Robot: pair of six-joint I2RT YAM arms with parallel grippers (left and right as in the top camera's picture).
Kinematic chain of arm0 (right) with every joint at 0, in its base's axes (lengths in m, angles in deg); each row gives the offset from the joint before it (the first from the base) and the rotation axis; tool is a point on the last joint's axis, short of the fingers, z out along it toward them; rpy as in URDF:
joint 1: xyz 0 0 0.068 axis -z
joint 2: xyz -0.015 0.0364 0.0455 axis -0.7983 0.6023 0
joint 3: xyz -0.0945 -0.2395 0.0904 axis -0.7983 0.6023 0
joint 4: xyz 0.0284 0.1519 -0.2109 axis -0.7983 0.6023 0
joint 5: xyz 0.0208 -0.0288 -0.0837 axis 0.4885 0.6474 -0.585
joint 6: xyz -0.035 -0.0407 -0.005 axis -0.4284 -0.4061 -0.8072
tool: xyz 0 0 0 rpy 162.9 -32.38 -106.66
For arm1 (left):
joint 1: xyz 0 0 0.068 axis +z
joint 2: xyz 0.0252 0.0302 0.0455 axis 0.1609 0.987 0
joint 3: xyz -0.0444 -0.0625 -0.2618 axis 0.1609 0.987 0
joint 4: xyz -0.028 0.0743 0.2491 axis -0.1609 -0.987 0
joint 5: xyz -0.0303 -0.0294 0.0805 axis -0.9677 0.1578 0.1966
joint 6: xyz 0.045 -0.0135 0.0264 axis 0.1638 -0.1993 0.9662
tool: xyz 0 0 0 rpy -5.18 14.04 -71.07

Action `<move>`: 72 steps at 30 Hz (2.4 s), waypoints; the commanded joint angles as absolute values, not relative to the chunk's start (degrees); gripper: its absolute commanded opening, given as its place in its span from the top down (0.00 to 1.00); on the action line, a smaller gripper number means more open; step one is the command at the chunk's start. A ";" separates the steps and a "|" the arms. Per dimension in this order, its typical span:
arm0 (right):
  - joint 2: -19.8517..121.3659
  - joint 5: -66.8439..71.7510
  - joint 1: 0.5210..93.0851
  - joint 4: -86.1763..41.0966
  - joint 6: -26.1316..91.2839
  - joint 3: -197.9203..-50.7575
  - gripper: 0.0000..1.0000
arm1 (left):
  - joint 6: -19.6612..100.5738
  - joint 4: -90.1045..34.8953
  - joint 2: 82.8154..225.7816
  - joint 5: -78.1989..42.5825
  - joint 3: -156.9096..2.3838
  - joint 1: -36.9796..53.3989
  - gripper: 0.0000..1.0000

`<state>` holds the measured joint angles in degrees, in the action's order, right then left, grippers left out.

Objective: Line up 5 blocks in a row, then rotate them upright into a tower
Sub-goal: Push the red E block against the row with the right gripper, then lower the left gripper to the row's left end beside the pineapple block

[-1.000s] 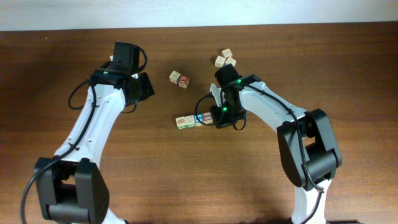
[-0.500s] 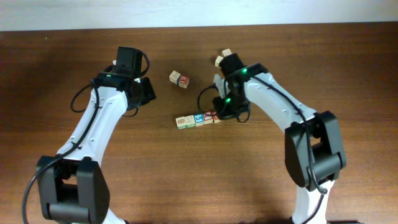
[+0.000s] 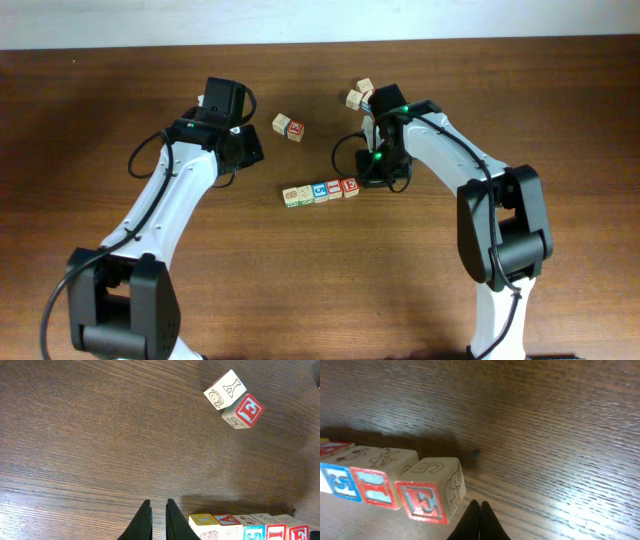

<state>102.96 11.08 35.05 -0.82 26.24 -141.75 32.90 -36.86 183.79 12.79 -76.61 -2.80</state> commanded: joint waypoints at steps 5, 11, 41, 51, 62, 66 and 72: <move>103.38 11.97 32.15 -2.42 26.43 -142.38 0.96 | 32.80 -36.53 183.14 12.33 -76.06 -2.75 0.89; 103.38 11.95 31.14 -3.34 26.46 -142.38 0.96 | 32.80 -36.51 183.14 12.31 -76.06 -2.75 0.89; 103.47 22.31 35.40 -5.00 17.82 -142.25 0.96 | 32.82 -27.05 183.29 2.96 -59.27 -4.63 1.00; 104.47 22.31 35.43 -6.31 17.84 -141.59 0.96 | 32.53 -26.37 183.31 1.86 -59.23 -6.73 1.00; 105.26 22.53 35.43 -6.77 17.84 -141.59 0.96 | 32.36 -25.30 183.95 2.02 -59.23 -7.87 1.00; 105.26 22.53 35.43 -6.75 17.84 -141.59 0.96 | 30.87 -25.06 186.07 2.02 -59.23 -7.89 1.00; 105.26 22.53 35.43 -6.79 17.84 -141.59 0.96 | 30.11 -24.66 186.75 1.60 -59.25 -7.84 1.00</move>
